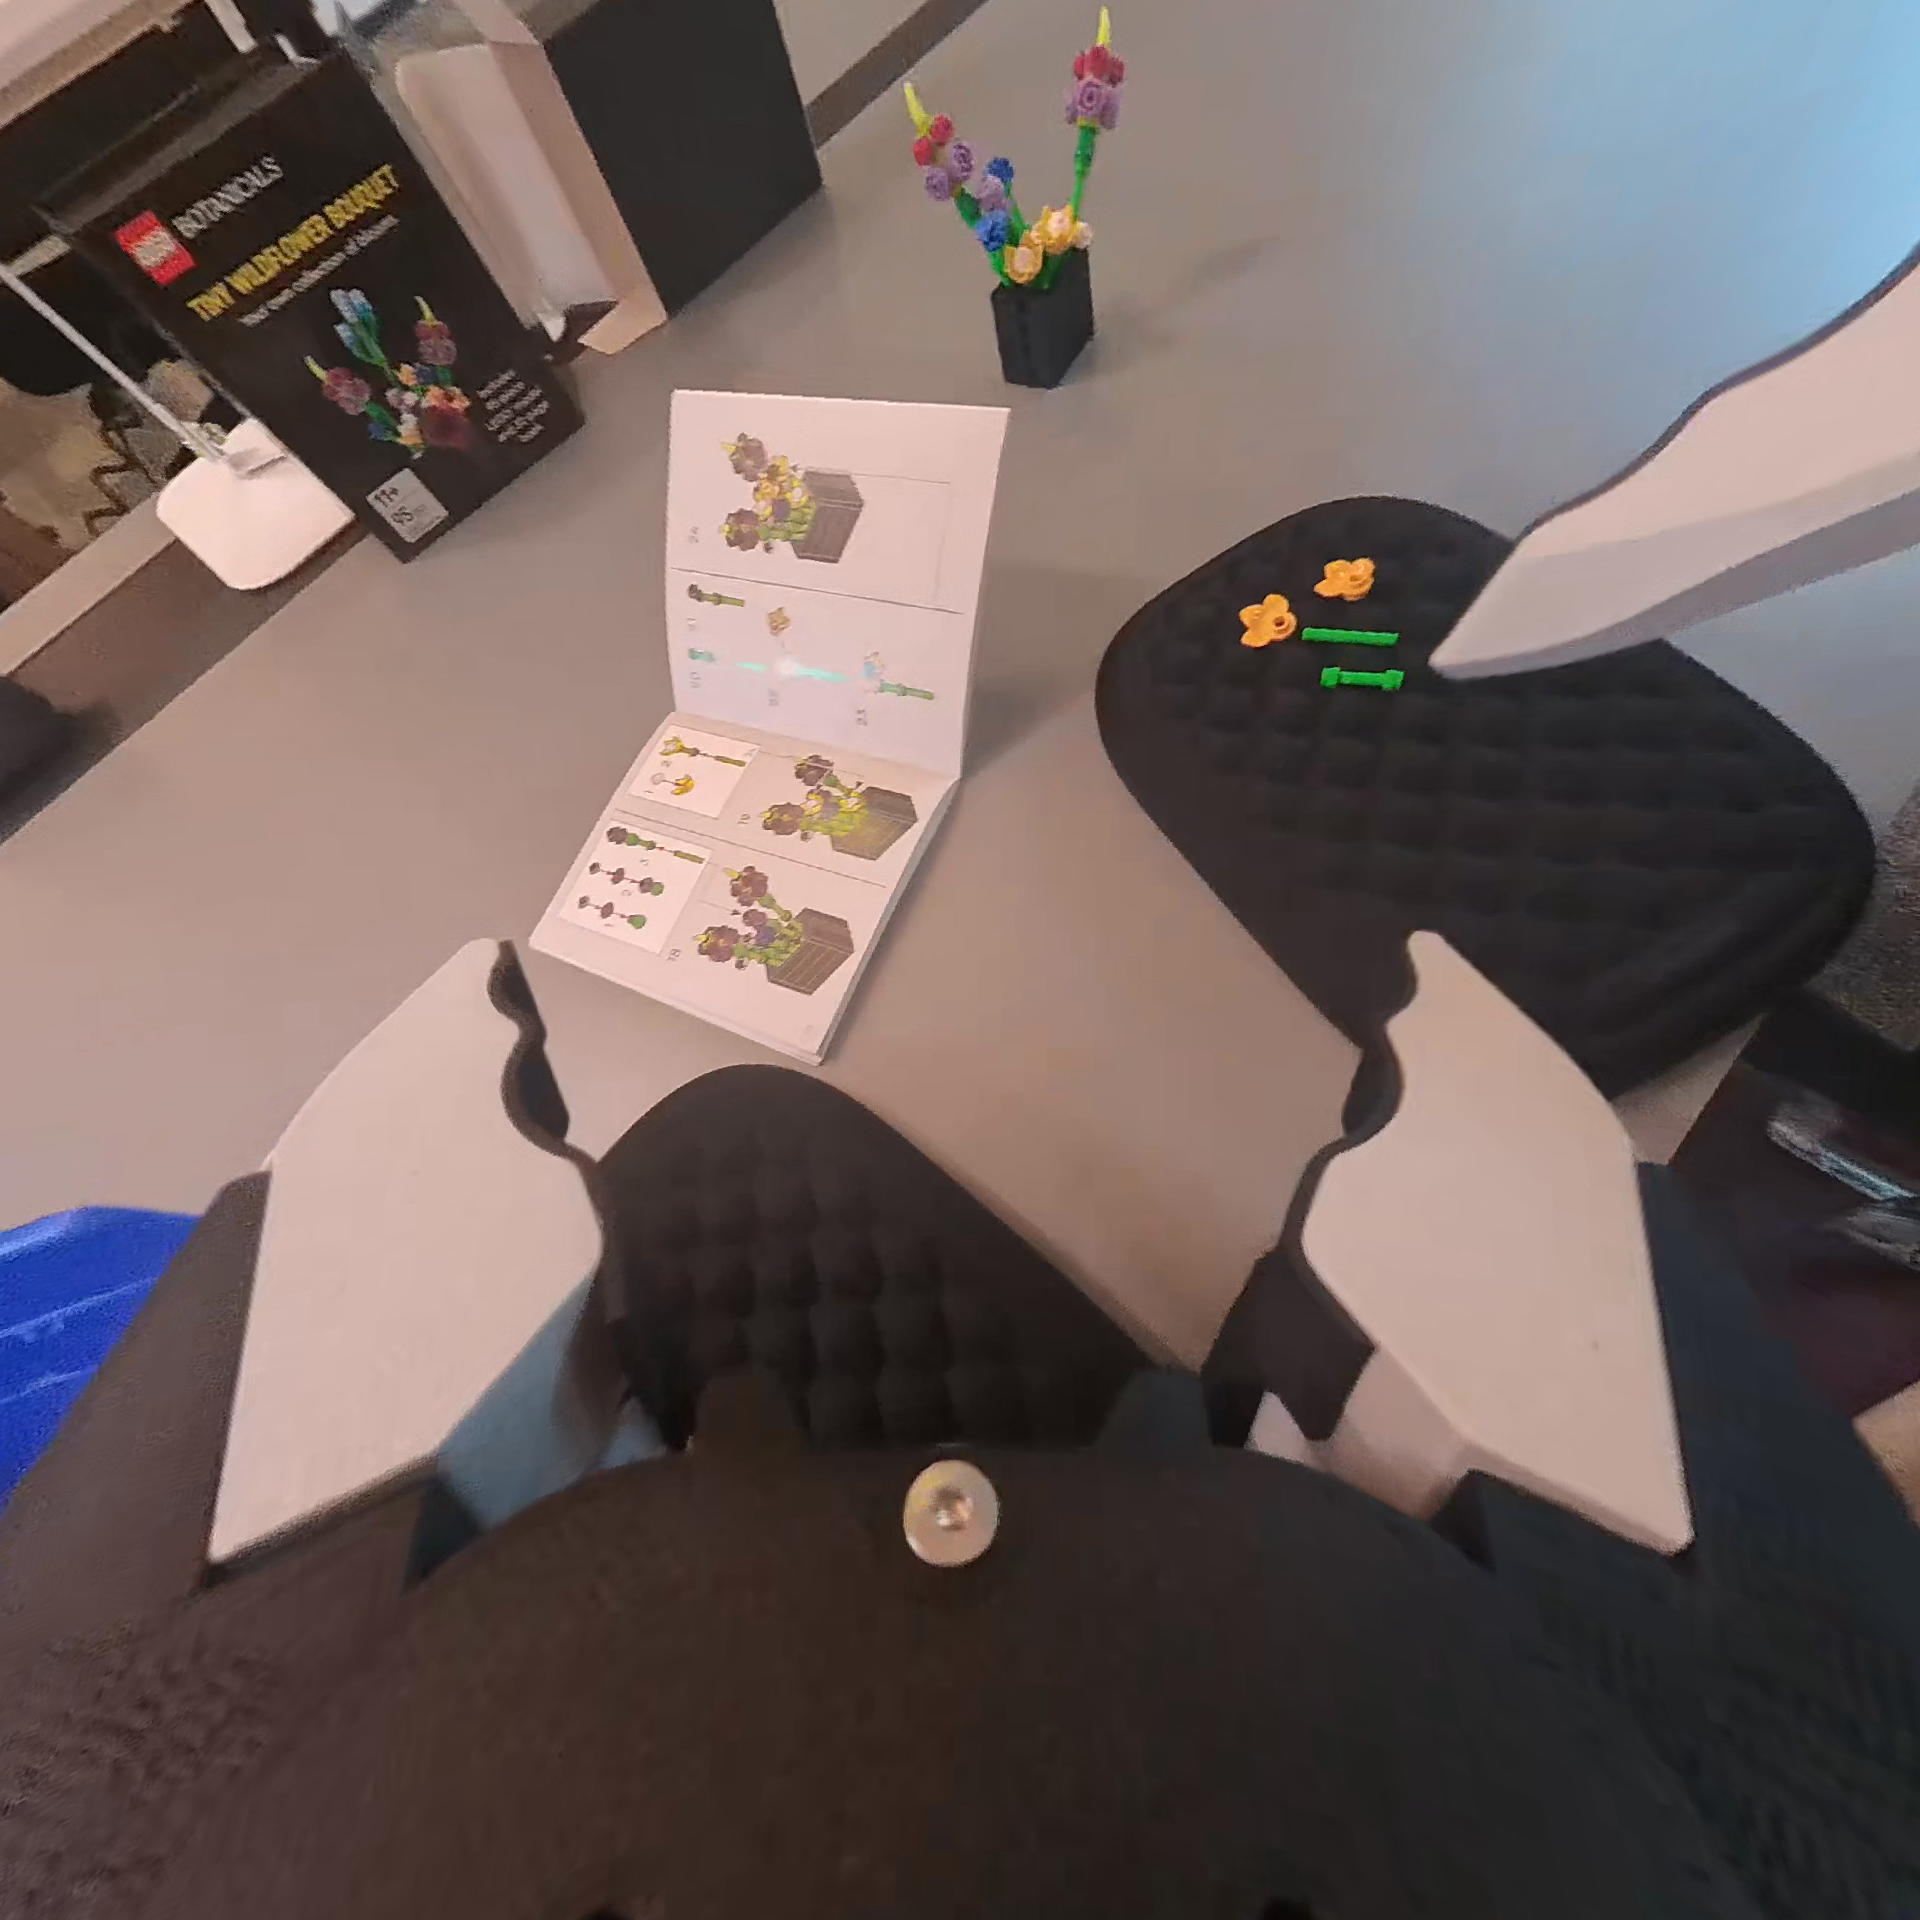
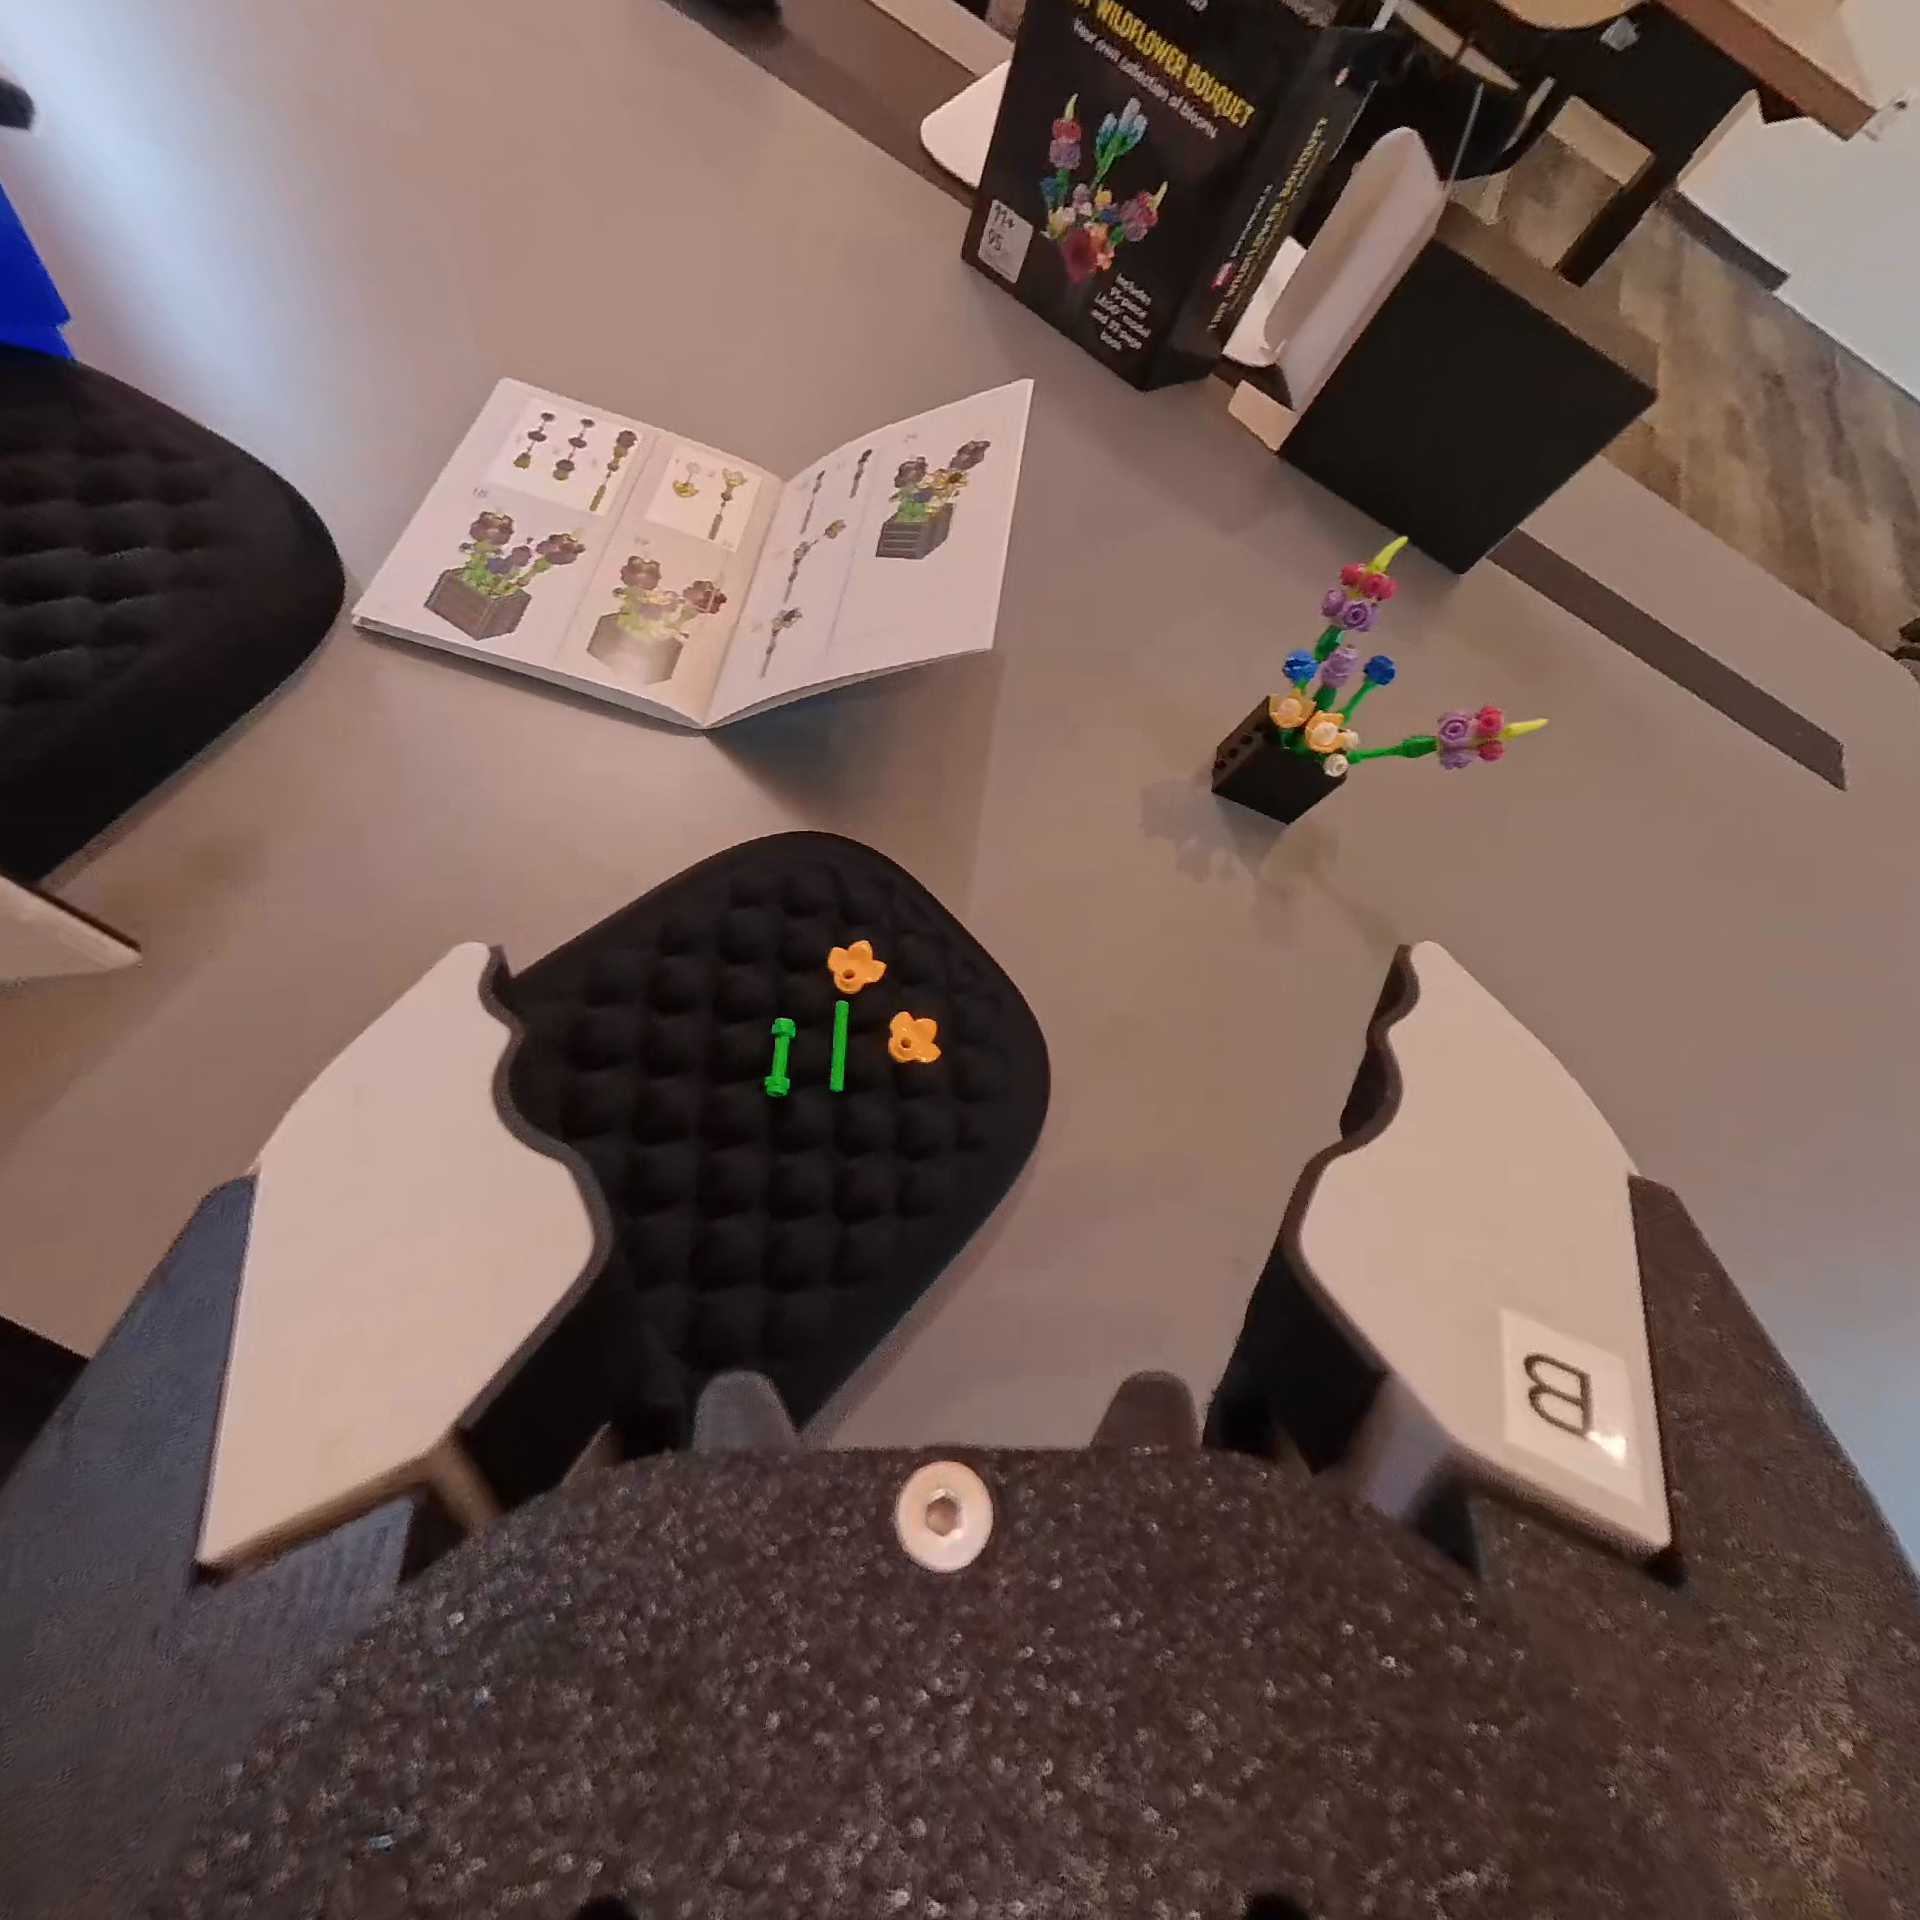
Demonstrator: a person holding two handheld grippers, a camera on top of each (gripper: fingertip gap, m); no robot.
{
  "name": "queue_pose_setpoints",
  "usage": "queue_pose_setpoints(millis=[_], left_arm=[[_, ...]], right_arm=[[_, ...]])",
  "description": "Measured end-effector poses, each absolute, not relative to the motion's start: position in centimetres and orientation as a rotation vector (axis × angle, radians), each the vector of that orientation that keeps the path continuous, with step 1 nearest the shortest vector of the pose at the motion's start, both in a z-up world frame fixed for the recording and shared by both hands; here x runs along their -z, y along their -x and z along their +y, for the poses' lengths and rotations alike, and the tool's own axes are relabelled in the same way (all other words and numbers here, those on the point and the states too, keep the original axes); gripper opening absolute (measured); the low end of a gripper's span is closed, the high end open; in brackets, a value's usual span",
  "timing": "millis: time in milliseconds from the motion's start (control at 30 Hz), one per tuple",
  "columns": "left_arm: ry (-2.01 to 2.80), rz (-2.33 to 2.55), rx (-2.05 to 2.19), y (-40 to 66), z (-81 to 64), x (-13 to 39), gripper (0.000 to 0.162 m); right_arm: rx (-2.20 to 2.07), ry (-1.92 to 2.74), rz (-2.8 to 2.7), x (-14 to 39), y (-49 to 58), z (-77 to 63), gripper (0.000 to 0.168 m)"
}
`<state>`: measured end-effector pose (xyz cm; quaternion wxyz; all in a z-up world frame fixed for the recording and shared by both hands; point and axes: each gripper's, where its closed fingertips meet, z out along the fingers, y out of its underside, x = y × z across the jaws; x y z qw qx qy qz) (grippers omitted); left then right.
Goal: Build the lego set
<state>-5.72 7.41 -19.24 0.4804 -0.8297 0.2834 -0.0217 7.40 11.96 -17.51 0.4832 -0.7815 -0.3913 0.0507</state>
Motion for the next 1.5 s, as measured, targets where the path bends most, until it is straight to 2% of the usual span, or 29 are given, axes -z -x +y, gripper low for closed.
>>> queue_pose_setpoints(millis=[467,767,1433,1500], left_arm=[[2.019,0.627,0.031,7.3,8.0,19.0,0.145],[2.021,0.497,-0.094,12.9,8.0,17.3,0.144],[2.044,0.579,-0.052,11.3,7.9,18.5,0.144],[2.011,0.556,-0.030,11.1,8.1,18.0,0.144]], right_arm=[[-0.120,1.893,-0.969,18.1,-6.2,12.1,0.147],[-0.097,1.898,-0.939,17.7,-7.4,12.6,0.147],[-0.081,1.904,-0.964,18.2,-7.4,12.6,0.145],[-0.087,1.902,-0.965,18.2,-7.2,12.5,0.141]])
